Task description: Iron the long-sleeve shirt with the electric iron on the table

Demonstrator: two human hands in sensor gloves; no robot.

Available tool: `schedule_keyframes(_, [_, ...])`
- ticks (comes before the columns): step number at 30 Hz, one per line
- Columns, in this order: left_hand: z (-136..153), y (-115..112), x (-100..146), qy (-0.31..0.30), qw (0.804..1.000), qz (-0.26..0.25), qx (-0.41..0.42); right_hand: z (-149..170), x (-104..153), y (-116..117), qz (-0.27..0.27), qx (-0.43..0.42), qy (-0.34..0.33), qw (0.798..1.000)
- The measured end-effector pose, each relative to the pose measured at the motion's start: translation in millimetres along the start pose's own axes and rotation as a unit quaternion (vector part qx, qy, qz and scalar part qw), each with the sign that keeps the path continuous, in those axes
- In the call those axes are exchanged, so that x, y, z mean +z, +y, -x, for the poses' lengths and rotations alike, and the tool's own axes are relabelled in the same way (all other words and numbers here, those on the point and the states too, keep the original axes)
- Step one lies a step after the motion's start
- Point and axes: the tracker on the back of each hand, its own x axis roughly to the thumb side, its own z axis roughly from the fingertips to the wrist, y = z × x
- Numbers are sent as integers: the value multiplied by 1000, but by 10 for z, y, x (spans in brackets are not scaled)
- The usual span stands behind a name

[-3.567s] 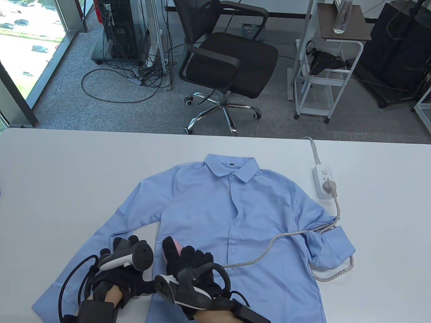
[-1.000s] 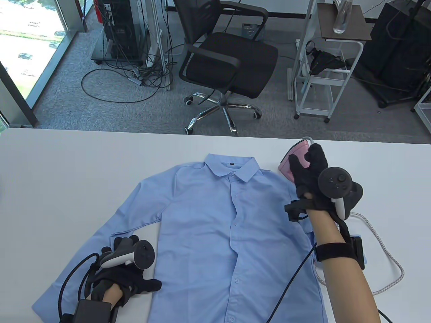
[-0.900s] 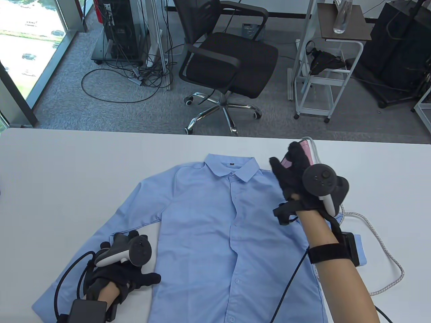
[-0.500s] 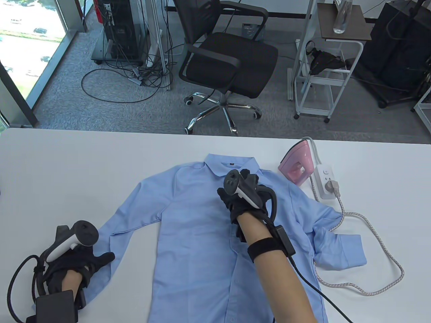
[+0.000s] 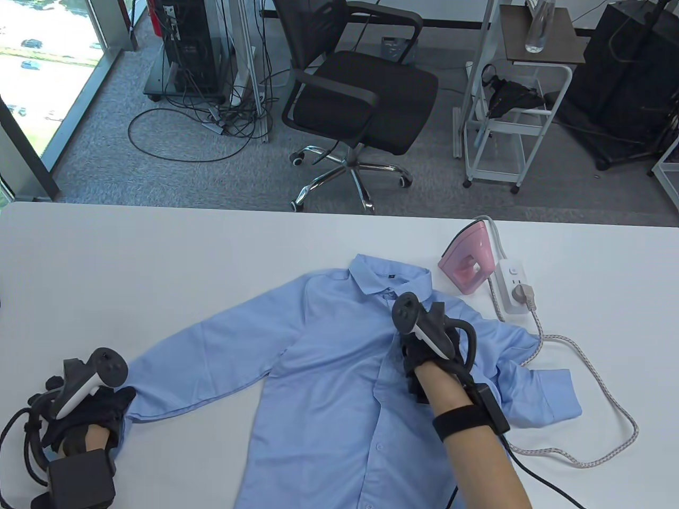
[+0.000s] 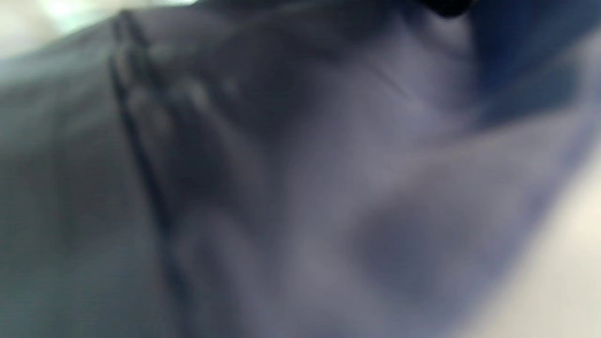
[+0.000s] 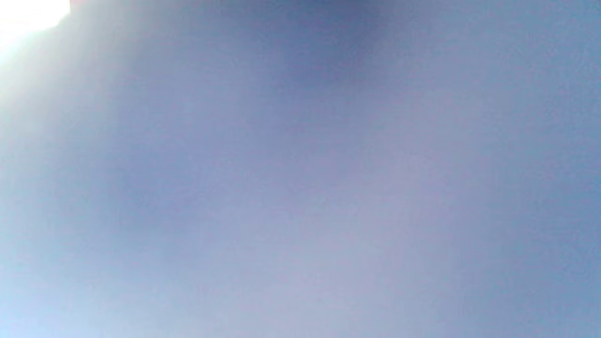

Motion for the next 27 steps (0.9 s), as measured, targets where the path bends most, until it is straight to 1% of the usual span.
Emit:
schedule_keyframes(1, [-8,-12,-13,-4,1000,6,18,105,143,-236,23,-10,-14,1000])
schedule_keyframes(2, [-27,-21,-20,-8,999,13,33,177,238,-360,31,-12,-19,999])
schedule_keyframes(3, [-81,-31,-30,-16,998,22,55,309,399,-527,42,-5,-22,999])
schedule_keyframes(4, [-137,-36,-35,-24,997,29,63,403,491,-606,54,4,-21,998])
schedule_keyframes(5, [-251,-42,-43,-40,996,41,67,587,638,-708,73,17,-14,997])
schedule_keyframes(6, [-346,-45,-46,-54,995,50,68,718,724,-746,77,22,-4,997])
schedule_keyframes(8, [-661,-56,-37,-90,992,69,62,1057,896,-728,58,42,30,997])
schedule_keyframes(9, [-884,-63,-17,-110,990,73,48,1270,962,-610,21,69,52,996])
schedule_keyframes(10, [-1054,-65,-1,-126,989,68,33,1417,980,-468,-29,98,68,992])
schedule_keyframes(11, [-1253,-70,18,-145,988,56,14,1578,988,-300,-116,136,98,979])
schedule_keyframes(12, [-1387,-71,34,-158,986,48,0,1696,997,-195,-188,159,122,961])
schedule_keyframes(13, [-1571,-70,58,-177,983,37,-20,1805,1025,-150,-223,162,135,952])
schedule_keyframes(14, [-1718,-57,78,-190,980,29,-41,1818,1055,-195,-172,153,135,964])
schedule_keyframes(15, [-1795,-41,90,-195,979,25,-54,1780,1080,-263,-115,143,124,975])
schedule_keyframes(16, [-1884,-8,108,-200,977,12,-72,1670,1107,-379,-35,129,95,986])
schedule_keyframes(18, [-1959,66,156,-215,973,-24,-81,1383,1129,-547,68,126,38,989])
schedule_keyframes(19, [-1969,95,183,-223,971,-36,-75,1247,1129,-591,99,130,12,986])
schedule_keyframes(20, [-1969,131,230,-237,968,-52,-64,1045,1126,-620,129,136,-34,982])
schedule_keyframes(21, [-1961,150,276,-260,962,-62,-53,835,1119,-597,136,134,-98,977])
schedule_keyframes(22, [-1951,153,305,-281,956,-64,-48,699,1115,-554,132,133,-131,973])
schedule_keyframes(23, [-1932,140,343,-310,948,-57,-50,518,1114,-457,102,128,-152,975])
schedule_keyframes(24, [-1911,116,370,-326,942,-50,-54,418,1110,-369,59,121,-152,979])
schedule_keyframes(25, [-1880,70,400,-344,936,-39,-63,295,1089,-190,-43,107,-134,984])
schedule_keyframes(26, [-1840,22,414,-346,935,-31,-78,238,1059,6,-149,106,-100,978])
schedule_keyframes(27, [-1807,-12,412,-338,937,-23,-90,229,1018,155,-220,112,-81,966])
